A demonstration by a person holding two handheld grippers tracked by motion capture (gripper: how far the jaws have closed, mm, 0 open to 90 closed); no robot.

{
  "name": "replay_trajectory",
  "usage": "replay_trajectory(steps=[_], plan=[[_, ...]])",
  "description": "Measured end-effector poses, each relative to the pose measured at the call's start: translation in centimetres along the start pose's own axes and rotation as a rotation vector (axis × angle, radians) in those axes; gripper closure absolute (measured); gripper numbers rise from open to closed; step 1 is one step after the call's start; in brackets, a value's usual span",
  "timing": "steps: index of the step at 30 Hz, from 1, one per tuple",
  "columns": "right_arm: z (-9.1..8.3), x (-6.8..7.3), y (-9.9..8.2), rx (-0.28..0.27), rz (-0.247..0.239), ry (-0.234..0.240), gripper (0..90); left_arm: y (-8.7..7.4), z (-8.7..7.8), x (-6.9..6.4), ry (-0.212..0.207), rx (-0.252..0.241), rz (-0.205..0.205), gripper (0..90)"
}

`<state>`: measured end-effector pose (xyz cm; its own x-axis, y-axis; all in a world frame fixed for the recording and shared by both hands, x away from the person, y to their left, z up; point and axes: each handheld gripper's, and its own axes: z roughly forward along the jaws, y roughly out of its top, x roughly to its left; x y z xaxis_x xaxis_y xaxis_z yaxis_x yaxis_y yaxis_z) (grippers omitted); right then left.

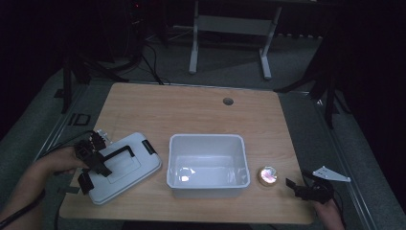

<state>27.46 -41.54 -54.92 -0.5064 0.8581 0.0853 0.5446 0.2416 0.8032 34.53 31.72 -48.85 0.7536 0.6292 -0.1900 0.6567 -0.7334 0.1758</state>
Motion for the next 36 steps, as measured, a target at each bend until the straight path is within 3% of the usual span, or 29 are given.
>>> replay_trajectory(steps=[4, 9, 13, 17, 18, 19, 20, 23, 26, 27, 28, 29, 36], plan=[[-0.4, 0.4, 0.2, 0.068, -0.066, 0.054, 11.6, -0.2, -0.2, 0.1, 0.013, 0.01, 0.004, 17.0], [-0.7, 1.3, 0.9, 0.197, -0.182, 0.102, 11.6, -0.2, -0.3, 0.0, 0.018, 0.033, 0.007, 17.0], [-0.8, 2.0, 1.8, 0.303, -0.278, 0.096, 11.6, -0.1, -0.5, -0.2, 0.021, 0.04, 0.014, 14.7], [-0.6, 3.1, 3.2, 0.478, -0.402, 0.102, 11.6, 0.2, -0.4, -0.6, 0.028, 0.062, 0.03, 14.6], [-0.6, 3.1, 3.2, 0.478, -0.402, 0.102, 11.6, 0.2, -0.4, -0.6, 0.028, 0.062, 0.03, 14.6], [-0.4, 3.3, 3.5, 0.518, -0.428, 0.108, 11.6, 0.3, -0.3, -0.7, 0.031, 0.071, 0.033, 14.6], [-0.1, 3.8, 4.1, 0.603, -0.462, 0.135, 11.5, 0.5, -0.3, -0.8, 0.027, 0.076, 0.039, 14.6], [0.3, 4.5, 4.8, 0.701, -0.503, 0.154, 11.5, 0.7, -0.3, -0.9, 0.032, 0.088, 0.046, 14.6], [0.9, 5.1, 5.7, 0.765, -0.569, 0.139, 11.5, 0.9, -0.4, -1.0, 0.03, 0.091, 0.05, 14.6], [0.9, 5.1, 5.7, 0.765, -0.569, 0.139, 11.5, 0.9, -0.4, -1.0, 0.03, 0.091, 0.05, 14.6], [1.3, 5.4, 6.2, 0.78, -0.614, 0.129, 11.5, 0.9, -0.4, -1.1, 0.031, 0.091, 0.048, 14.6], [1.3, 5.4, 6.2, 0.78, -0.614, 0.129, 11.5, 0.9, -0.4, -1.1, 0.031, 0.091, 0.048, 14.6], [2.5, 6.3, 8.3, 0.82, -0.733, 0.148, 11.5, 0.8, -0.4, -1.2, 0.029, 0.097, 0.047, 14.6]])
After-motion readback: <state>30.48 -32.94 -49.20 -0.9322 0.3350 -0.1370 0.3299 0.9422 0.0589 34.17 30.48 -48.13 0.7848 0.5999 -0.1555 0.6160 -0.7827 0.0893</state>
